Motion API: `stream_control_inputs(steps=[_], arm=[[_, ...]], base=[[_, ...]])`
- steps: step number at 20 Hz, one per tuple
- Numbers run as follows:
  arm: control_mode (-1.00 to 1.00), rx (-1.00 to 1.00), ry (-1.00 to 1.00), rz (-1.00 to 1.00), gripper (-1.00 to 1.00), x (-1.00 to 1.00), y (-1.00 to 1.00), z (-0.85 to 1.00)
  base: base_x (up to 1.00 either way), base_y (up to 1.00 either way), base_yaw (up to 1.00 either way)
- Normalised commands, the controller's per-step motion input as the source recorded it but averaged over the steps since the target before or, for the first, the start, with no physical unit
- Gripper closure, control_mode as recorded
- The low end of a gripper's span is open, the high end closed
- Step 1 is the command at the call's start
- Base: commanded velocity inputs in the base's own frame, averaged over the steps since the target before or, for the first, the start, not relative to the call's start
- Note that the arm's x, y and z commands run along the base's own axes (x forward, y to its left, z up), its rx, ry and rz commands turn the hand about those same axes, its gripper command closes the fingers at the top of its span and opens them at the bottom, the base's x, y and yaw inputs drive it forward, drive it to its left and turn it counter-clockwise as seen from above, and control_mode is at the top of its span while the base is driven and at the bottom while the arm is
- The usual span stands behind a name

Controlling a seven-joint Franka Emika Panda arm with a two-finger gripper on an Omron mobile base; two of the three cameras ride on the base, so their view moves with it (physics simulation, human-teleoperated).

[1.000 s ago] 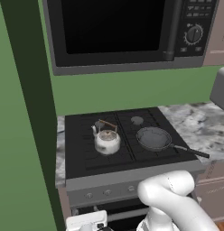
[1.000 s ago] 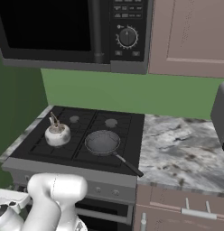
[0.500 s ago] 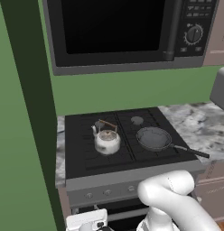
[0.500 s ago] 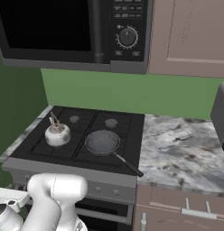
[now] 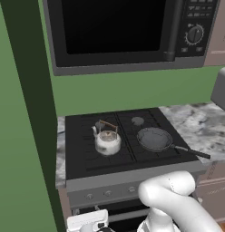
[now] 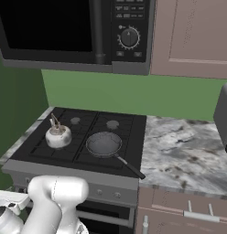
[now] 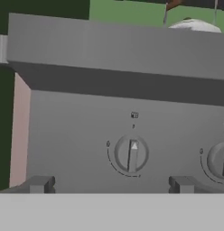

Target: Pick the kettle from the counter and place it on a stove burner. Then turn the burner on.

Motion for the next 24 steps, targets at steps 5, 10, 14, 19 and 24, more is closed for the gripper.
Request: stream_control_inputs(steps=[5,10,14,19,24], arm=[[-1.00,0.00,-0.01,0.00,-1.00,0.01,-0.05,0.04],[-1.00,0.01,0.00,0.00,-1.00,0.00,-0.14,0.16],[-1.00,0.01,-0.01,0.00,-1.00,0.00,-0.15,0.20],[-1.00,0.00,-0.01,0.00,-1.00,0.00,-0.02,0.19],[-1.00,0.00,0.00,0.00,-1.00,0.08,-0.09,0.05]], base=[[0.00,0.00,0.00],[0.00,0.00,0.00],[0.00,0.00,0.00],[0.00,0.00,0.00],[0.00,0.00,0.00]])
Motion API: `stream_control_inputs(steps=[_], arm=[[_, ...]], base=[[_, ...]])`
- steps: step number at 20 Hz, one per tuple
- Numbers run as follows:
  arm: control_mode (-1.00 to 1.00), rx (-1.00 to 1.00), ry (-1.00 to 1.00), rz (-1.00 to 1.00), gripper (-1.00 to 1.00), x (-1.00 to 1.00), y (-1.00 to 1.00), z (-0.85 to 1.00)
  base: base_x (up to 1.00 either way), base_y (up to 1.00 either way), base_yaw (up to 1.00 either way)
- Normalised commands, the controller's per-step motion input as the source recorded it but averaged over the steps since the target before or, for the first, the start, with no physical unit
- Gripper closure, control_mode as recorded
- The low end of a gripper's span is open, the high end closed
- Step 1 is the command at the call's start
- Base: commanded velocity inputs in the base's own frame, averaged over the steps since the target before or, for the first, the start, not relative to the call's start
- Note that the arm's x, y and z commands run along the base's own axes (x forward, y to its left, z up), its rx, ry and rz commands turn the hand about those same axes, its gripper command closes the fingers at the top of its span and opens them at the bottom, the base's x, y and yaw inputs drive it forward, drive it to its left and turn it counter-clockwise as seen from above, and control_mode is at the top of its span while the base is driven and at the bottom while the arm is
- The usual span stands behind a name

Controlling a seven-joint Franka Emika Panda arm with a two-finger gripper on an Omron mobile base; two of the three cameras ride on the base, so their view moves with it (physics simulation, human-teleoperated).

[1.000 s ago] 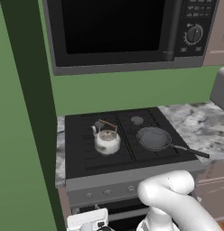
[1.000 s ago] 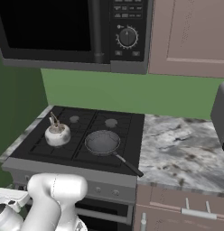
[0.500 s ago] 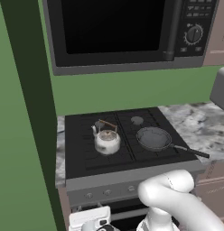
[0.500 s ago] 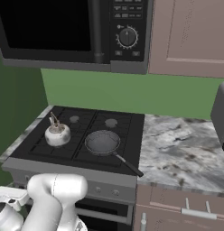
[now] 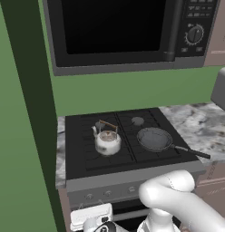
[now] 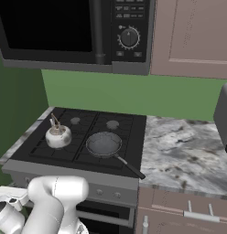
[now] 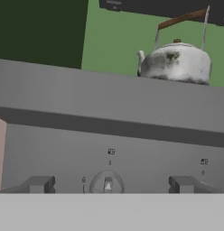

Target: Pick the kettle from the counter and place it on a stove burner. Then turn the burner on.

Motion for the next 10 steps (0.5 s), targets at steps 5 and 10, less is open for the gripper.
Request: stream_control_inputs(steps=[5,10], arm=[[-1.00,0.00,0.00,0.00,-1.00,0.15,-0.19,0.00],[-1.00,0.00,0.00,0.00,-1.00,0.25,-0.13,0.00]], base=[[0.00,0.00,0.00],[0.00,0.00,0.00]])
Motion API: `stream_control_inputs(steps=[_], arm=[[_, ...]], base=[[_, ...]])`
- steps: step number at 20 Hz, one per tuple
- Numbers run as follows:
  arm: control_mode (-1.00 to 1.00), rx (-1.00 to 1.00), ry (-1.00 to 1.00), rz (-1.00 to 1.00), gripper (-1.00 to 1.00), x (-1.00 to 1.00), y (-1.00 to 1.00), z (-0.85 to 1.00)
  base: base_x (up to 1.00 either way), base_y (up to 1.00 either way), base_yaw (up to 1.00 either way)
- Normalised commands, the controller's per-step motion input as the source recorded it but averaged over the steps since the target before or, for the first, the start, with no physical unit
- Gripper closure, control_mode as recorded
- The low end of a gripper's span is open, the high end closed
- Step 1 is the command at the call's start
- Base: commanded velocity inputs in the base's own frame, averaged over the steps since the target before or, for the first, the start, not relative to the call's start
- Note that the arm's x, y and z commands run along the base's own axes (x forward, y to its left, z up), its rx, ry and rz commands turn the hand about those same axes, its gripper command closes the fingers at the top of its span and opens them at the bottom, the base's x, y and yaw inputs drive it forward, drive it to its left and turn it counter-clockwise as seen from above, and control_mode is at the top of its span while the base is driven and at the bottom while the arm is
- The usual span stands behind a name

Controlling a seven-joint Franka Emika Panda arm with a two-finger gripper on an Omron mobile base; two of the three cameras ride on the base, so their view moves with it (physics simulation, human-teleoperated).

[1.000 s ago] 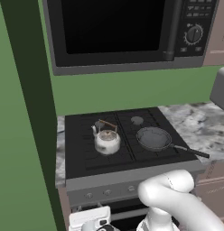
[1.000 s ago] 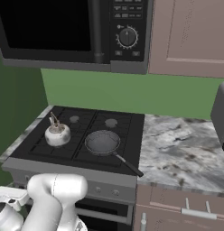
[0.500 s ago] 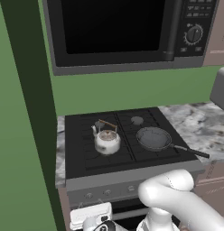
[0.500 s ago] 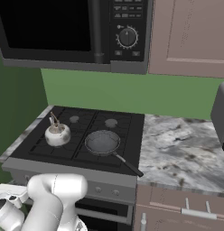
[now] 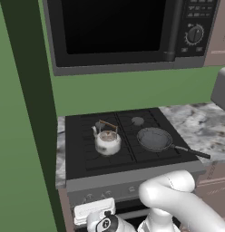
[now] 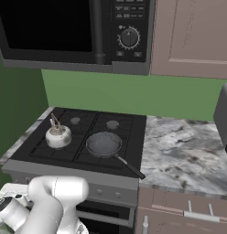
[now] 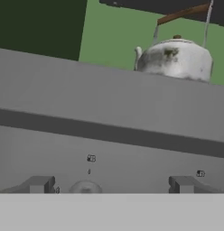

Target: Pick the kettle from the counter and place it on a stove burner. Then turn the burner on.

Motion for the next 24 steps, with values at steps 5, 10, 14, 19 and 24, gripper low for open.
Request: stream_control_inputs(steps=[5,10,14,19,24], arm=[[-1.00,0.00,0.00,0.00,-1.00,0.25,0.00,0.00],[-1.00,-0.02,0.00,0.00,-1.00,0.04,0.01,-0.03],[-1.00,-0.04,0.00,0.00,-1.00,0.00,0.01,-0.20],[-1.00,-0.01,0.05,0.00,-1.00,0.00,0.00,-0.09],[-1.00,-0.01,0.04,0.00,-1.00,0.00,0.02,-0.10]], base=[[0.00,0.00,0.00],[0.00,0.00,0.00],[0.00,0.00,0.00],[0.00,0.00,0.00],[0.00,0.00,0.00]])
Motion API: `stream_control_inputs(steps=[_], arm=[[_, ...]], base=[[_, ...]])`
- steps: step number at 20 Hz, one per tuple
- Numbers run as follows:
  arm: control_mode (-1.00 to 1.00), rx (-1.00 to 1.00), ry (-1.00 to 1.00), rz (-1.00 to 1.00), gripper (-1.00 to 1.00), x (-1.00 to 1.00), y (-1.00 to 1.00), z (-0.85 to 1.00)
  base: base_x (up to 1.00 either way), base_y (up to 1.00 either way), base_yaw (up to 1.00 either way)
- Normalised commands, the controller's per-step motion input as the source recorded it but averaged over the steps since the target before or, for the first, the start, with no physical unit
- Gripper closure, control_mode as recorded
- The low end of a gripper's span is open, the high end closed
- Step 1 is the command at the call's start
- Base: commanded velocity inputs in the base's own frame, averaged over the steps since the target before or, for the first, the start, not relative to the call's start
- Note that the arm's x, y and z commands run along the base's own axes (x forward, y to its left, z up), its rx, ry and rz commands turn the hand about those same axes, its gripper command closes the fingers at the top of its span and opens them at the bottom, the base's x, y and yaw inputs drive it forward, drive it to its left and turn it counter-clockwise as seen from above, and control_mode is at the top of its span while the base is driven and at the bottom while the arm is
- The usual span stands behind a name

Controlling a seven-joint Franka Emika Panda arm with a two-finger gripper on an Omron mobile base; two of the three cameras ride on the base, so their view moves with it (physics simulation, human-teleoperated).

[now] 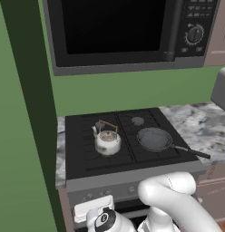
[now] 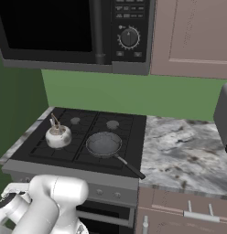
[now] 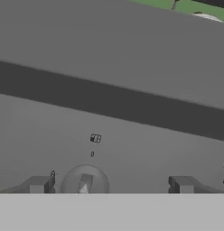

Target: Pick the kettle from the counter and place it on a stove burner. Then turn the burner on.

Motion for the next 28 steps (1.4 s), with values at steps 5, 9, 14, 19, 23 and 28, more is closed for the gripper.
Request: stream_control_inputs(steps=[5,9,14,19,23,28], arm=[[-1.00,-0.03,0.01,0.00,-1.00,0.00,0.16,-0.17],[-1.00,-0.03,0.00,0.00,-1.00,0.00,0.18,-0.16],[-1.00,-0.02,0.00,0.00,-1.00,0.03,0.12,-0.07],[-1.00,0.00,0.00,0.00,-1.00,0.00,0.00,0.00],[-1.00,0.00,0.00,0.00,-1.00,0.02,0.00,0.00],[-1.00,0.00,-0.06,0.00,-1.00,0.00,-0.07,0.09]], base=[[0.00,0.00,0.00],[0.00,0.00,0.00],[0.00,0.00,0.00],[0.00,0.00,0.00],[0.00,0.00,0.00],[0.00,0.00,0.00]])
